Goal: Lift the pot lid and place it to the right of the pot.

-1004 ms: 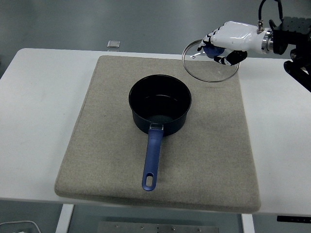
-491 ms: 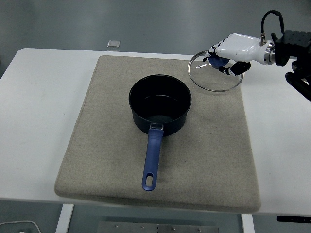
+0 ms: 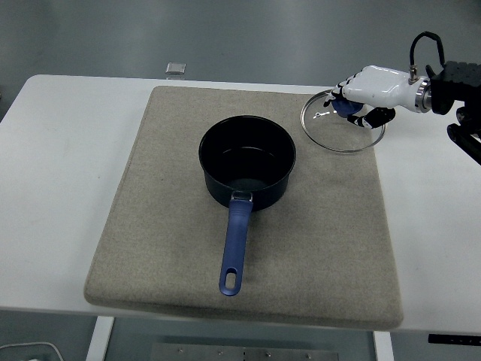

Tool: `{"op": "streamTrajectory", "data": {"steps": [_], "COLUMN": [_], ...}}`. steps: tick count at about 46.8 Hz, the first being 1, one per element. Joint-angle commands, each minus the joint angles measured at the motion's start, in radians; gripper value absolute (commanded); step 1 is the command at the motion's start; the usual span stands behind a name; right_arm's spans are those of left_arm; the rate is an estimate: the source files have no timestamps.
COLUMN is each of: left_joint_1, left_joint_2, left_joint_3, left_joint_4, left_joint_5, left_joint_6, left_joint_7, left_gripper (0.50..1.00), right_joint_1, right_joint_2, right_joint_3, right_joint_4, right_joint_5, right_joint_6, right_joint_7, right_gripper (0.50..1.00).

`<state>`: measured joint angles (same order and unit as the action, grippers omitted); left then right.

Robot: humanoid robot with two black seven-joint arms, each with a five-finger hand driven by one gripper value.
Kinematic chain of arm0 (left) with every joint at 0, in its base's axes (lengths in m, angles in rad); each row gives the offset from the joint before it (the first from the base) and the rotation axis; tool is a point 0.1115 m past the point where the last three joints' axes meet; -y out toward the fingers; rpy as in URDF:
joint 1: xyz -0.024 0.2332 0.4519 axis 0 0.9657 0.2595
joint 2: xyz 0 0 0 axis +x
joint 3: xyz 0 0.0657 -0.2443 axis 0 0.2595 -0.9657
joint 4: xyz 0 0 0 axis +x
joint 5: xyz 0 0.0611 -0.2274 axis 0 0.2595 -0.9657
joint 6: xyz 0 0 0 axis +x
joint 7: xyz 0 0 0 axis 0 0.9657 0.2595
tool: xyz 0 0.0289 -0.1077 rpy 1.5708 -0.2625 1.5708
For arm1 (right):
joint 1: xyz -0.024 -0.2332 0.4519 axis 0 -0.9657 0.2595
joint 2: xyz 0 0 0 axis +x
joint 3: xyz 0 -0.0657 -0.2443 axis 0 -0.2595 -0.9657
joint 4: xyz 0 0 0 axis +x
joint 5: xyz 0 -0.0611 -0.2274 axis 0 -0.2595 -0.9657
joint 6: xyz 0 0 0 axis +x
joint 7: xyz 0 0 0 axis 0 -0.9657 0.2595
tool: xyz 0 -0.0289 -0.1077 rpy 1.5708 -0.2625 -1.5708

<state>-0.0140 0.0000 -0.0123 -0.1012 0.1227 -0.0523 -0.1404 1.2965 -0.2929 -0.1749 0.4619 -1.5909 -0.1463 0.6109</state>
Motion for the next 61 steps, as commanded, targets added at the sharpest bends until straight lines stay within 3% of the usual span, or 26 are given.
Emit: {"op": "streamTrajectory", "data": {"steps": [1,61], "left_joint_1": [0.000,0.000], "left_joint_2": [0.000,0.000], "left_joint_3": [0.000,0.000], "left_joint_4": [0.000,0.000], "left_joint_5": [0.000,0.000], "left_joint_6": [0.000,-0.001], "left_joint_7": [-0.001,0.001], "left_gripper": [1.000,1.000], "right_joint_1": [-0.013,-0.086], "right_joint_2": [-0.002,0.008], "right_joint_3": [0.002,0.003], "right_joint_4": [-0.002,-0.020], "right_joint_5": [0.002,0.008], "right_joint_6": [-0.005,-0.052], "right_joint_7": [0.000,0.000], "right_gripper": [0.500,0.500]}}
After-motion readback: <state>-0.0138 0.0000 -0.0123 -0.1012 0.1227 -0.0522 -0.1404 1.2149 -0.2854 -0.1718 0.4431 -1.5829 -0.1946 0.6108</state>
